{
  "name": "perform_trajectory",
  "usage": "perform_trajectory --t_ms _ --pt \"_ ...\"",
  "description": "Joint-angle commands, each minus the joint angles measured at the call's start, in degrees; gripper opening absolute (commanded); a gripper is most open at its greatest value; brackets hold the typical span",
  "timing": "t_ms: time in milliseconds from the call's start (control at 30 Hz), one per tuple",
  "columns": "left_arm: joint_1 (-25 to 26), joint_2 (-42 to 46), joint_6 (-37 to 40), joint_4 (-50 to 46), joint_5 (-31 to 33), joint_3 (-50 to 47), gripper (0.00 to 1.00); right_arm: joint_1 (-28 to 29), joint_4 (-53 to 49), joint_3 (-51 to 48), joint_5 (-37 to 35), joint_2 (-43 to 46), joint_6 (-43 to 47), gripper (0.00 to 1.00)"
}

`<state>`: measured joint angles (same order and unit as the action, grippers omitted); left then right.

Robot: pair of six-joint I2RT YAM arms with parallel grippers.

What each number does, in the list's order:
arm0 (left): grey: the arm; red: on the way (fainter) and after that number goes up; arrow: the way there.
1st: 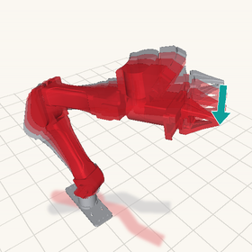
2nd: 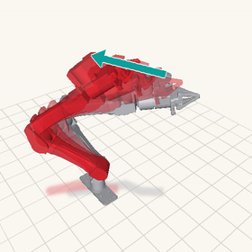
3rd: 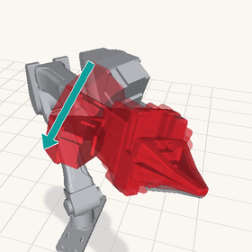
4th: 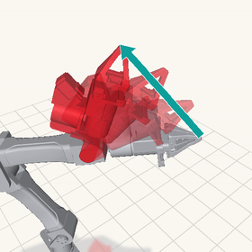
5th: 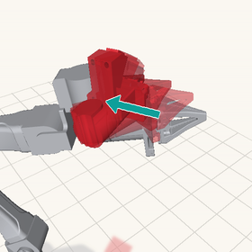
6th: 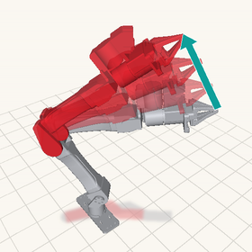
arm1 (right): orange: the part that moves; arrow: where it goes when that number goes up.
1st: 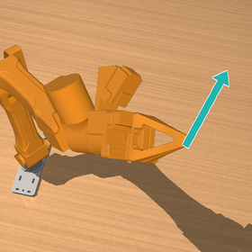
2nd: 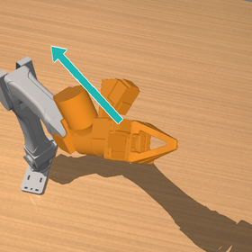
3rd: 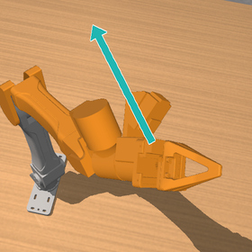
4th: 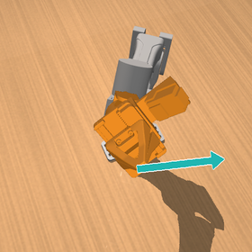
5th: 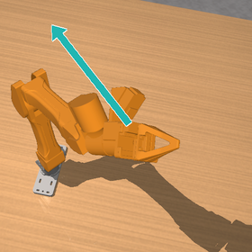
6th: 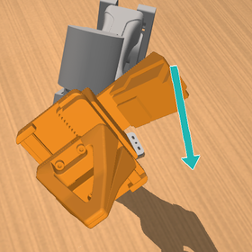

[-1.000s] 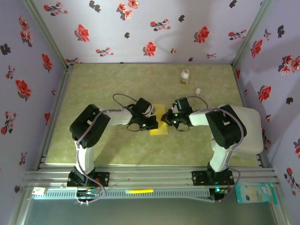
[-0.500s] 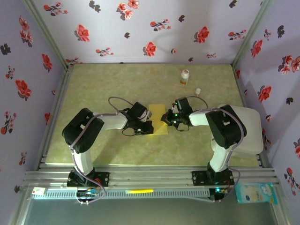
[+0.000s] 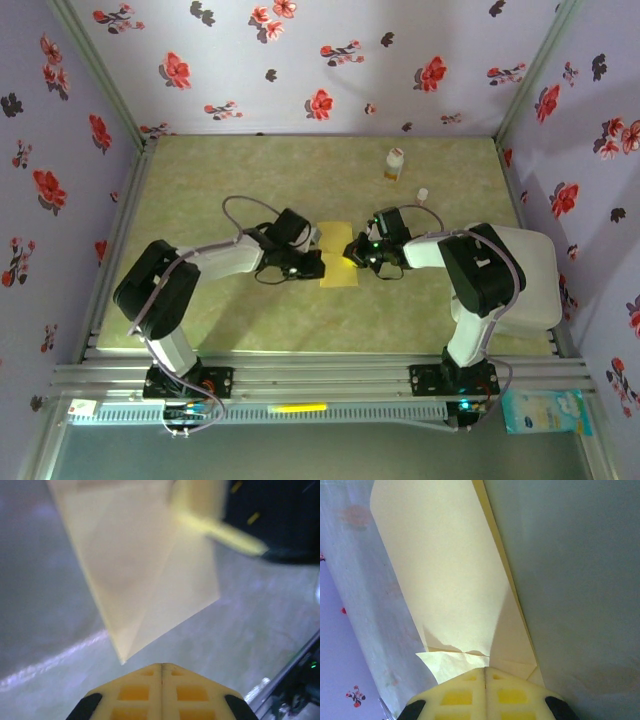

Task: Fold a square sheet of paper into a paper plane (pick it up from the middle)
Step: Fold the triangle a second time at the center of the table.

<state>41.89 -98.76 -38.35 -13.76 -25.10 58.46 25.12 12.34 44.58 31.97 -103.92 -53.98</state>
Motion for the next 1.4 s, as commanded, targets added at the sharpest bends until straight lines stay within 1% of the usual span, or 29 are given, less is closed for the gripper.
perform_trajectory --t_ms 0,167,333,433,500,567,667,800,933,1100,1200,1367 --pt "-1.80 -3.95 2.02 -0.86 -1.22 4.60 0.04 -0.34 -2.04 0.45 -2.85 -1.84 -0.60 0.00" --pt "-2.39 -11.35 3.95 -1.78 -1.47 10.34 0.03 -0.34 -2.69 1.22 -2.76 -1.79 -0.51 0.01" --pt "-2.69 -15.31 6.27 -3.07 0.44 11.80 0.03 -0.26 -1.98 1.30 -1.45 -1.23 -0.65 0.04" --pt "-2.69 -16.54 7.71 -4.42 2.03 10.80 0.02 -0.23 -1.32 1.30 -0.14 0.86 -1.09 0.07" --pt "-2.69 -16.49 8.01 -4.74 2.25 9.72 0.02 -0.25 -3.37 1.43 -0.62 3.21 -0.38 0.10" --pt "-2.64 -15.98 7.81 -4.54 2.27 8.50 0.02 -0.26 -9.07 2.19 -2.67 6.05 1.74 0.14" --pt "-2.65 -15.02 7.21 -3.95 1.78 7.15 0.01 -0.25 -15.27 2.38 -4.31 9.42 3.52 0.18" --pt "-2.40 -14.26 5.52 -3.36 1.10 6.15 0.01 0.39 -18.58 0.68 -4.25 12.44 2.99 0.23" --pt "-1.82 -13.02 1.11 -1.76 0.76 4.49 0.01 1.77 -22.69 0.03 -5.22 13.56 2.16 0.25" --pt "-1.02 -10.07 -3.28 3.88 0.14 2.96 0.01 3.74 -24.56 -0.89 -7.40 14.30 1.22 0.26" --pt "-1.10 -9.94 -1.57 2.38 1.18 5.69 0.03 4.14 -22.96 -1.85 -7.41 14.62 0.32 0.26" --pt "-1.71 -11.91 2.67 -2.35 2.67 9.47 0.03 4.58 -23.28 -2.04 -7.63 15.61 0.03 0.26"
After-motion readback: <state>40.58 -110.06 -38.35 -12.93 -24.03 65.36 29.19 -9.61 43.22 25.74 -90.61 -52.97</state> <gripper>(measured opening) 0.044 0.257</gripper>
